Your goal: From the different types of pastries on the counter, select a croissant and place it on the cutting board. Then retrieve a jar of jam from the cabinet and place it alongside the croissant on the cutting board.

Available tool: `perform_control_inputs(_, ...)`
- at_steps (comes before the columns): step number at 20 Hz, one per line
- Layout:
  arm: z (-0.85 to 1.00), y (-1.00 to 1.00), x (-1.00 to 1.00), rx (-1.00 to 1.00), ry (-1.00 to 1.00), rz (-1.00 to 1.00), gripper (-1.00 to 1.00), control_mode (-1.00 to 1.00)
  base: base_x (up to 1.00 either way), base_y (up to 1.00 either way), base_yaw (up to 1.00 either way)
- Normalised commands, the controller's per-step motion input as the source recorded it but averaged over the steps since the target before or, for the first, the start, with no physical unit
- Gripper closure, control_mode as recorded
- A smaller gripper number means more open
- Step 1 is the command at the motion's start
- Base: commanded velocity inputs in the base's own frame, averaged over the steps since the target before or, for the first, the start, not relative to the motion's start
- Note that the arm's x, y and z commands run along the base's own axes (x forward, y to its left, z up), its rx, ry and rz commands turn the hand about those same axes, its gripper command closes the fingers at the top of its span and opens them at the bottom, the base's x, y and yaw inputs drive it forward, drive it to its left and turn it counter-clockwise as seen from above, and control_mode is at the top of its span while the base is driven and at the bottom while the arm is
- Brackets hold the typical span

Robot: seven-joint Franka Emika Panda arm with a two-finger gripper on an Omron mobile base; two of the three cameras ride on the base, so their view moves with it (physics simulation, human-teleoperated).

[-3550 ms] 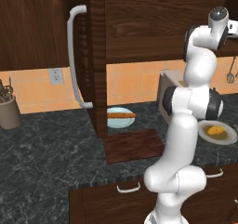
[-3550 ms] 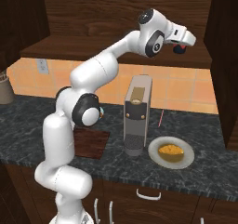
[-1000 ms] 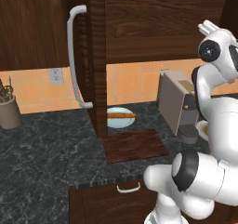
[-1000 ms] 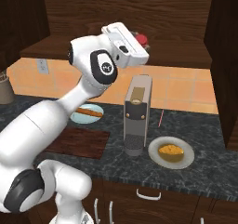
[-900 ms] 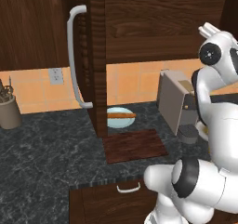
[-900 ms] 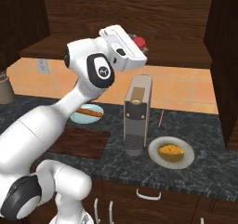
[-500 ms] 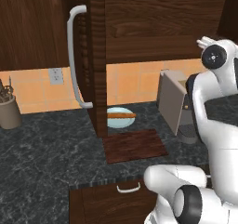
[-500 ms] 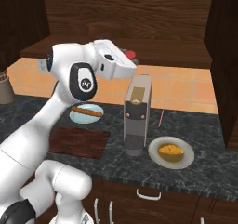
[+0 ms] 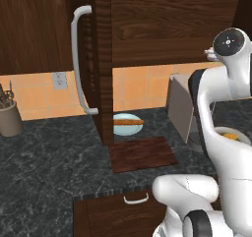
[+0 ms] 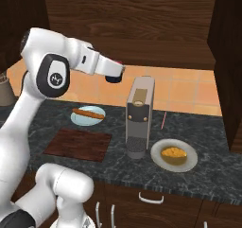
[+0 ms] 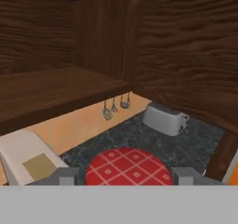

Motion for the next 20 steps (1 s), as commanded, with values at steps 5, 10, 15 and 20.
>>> perform_control_inputs(5,-0.26,0.50,-0.54,-0.05,0.12,0.01,1.00,-1.00,0.00,0.00,0.00)
perform_control_inputs(10,-0.38,0.52,-0.28,-0.05,0.16,0.03,1.00,-1.00,0.00,0.00,0.00)
perform_control_inputs(15,-0.31,0.46,-0.22,-0.02,0.19,0.03,1.00,-1.00,0.00,0.00,0.00)
perform_control_inputs(20,-0.35,0.40,-0.05,-0.04,0.11,0.00,1.00,-1.00,0.00,0.00,0.00)
